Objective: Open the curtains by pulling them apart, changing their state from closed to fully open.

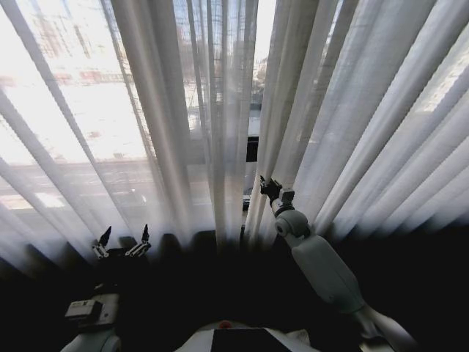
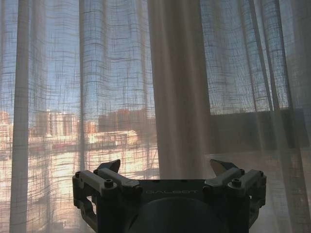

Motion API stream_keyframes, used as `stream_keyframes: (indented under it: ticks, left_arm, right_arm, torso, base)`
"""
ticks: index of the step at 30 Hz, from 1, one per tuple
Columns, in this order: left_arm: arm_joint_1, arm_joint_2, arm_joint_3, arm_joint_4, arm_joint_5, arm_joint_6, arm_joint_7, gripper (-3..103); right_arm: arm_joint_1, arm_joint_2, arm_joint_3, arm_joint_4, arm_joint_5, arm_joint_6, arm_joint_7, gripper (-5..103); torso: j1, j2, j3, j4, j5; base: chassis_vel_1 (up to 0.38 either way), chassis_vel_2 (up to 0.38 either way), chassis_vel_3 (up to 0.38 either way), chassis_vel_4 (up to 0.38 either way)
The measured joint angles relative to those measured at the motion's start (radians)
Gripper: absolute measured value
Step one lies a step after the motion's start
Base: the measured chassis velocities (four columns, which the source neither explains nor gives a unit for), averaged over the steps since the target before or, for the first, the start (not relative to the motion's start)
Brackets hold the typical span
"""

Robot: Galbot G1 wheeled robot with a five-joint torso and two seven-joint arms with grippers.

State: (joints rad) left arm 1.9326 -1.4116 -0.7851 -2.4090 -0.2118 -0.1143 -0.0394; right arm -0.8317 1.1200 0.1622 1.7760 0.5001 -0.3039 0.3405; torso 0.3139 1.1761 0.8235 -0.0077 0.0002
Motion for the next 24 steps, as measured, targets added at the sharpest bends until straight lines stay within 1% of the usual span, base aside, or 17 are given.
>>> stream_keyframes:
  ticks: [2,4,16,24]
  left_arm:
    - [-0.002,0.003,0.0,0.0,0.0,0.0,0.0,100]
    - [-0.002,0.003,0.001,-0.001,0.0,0.001,0.0,100]
    - [0.002,-0.004,0.005,-0.015,0.003,0.005,0.0,100]
    - [-0.004,-0.005,0.01,-0.018,0.006,0.016,0.0,100]
  right_arm:
    - [-0.001,-0.003,0.009,0.003,0.001,0.0,-0.001,3]
    - [0.0,-0.007,0.012,0.006,0.003,0.0,-0.002,1]
    - [0.019,-0.031,0.009,0.055,0.048,-0.005,-0.006,0]
    - [0.014,-0.045,0.011,0.07,0.05,-0.005,-0.008,0]
  torso:
    - [0.0,0.0,0.0,0.0,0.0]
    - [0.0,0.0,0.0,0.0,-0.0001]
    - [0.0,0.0,0.0,0.0001,0.0]
    - [0.0,0.0,0.0,0.0,0.0]
  base:
    - [0.0,0.0,0.0,0.0]
    - [0.0,0.0,0.0,0.0]
    - [0.0,0.0,0.0,0.0]
    - [0.0,0.0,0.0,0.0]
